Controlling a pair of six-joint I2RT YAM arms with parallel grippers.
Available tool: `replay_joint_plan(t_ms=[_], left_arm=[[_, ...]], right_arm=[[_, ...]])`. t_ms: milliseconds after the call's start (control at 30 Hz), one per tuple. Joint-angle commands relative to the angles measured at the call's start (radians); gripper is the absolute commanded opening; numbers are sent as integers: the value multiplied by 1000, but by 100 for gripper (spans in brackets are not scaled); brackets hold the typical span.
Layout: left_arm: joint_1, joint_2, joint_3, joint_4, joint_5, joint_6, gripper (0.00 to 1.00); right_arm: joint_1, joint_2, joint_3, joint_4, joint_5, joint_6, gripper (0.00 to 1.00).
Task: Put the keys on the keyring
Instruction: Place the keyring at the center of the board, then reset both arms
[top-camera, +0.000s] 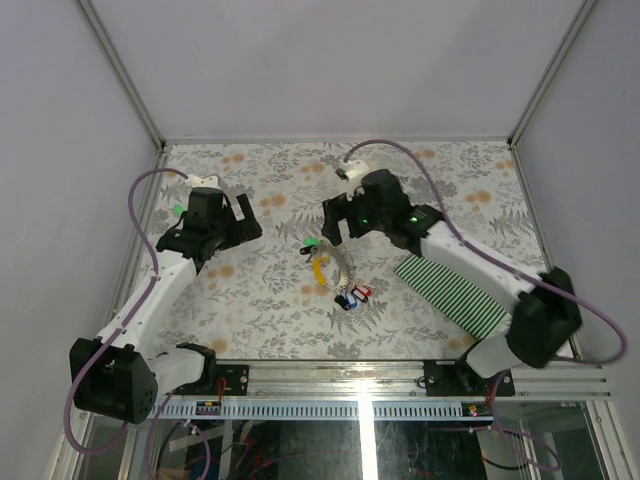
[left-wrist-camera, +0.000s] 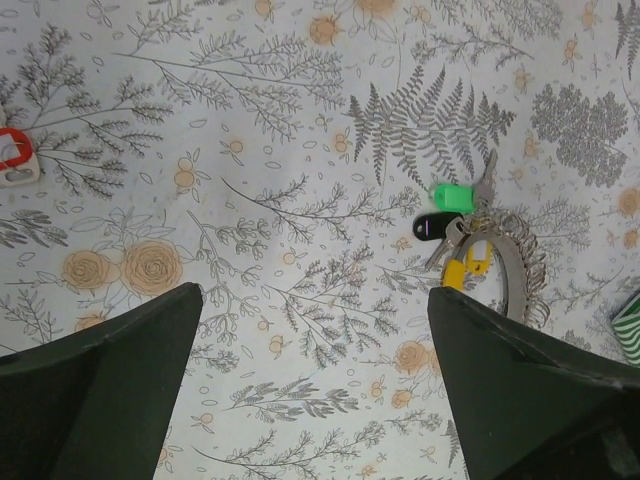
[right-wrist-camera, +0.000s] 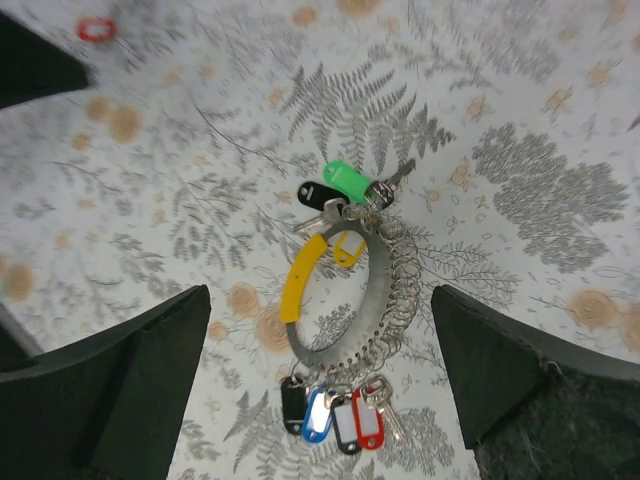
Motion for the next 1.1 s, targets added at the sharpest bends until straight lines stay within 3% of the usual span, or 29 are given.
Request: replay_joint_plan(t_ms=[0,167,500,733,1067], left_arm=[[6,7,81,-44,-42,15,100],[6,-133,38,88,-14,15,100],[5,-405,-36,165,-20,54,100],[6,-551,-167,161,-67,74,100],[6,-598,-220,156,-78,78,100]], right_arm=[[-3,-301,-25,-66,40,2,99],[-2,-584,-103,-186,105,-10,99],[-2,-1101,-344,-123,369,-29,99],[-2,-1274,-528,-97,488,56,99],[-2,-1269,-538,-121,513,82,99]])
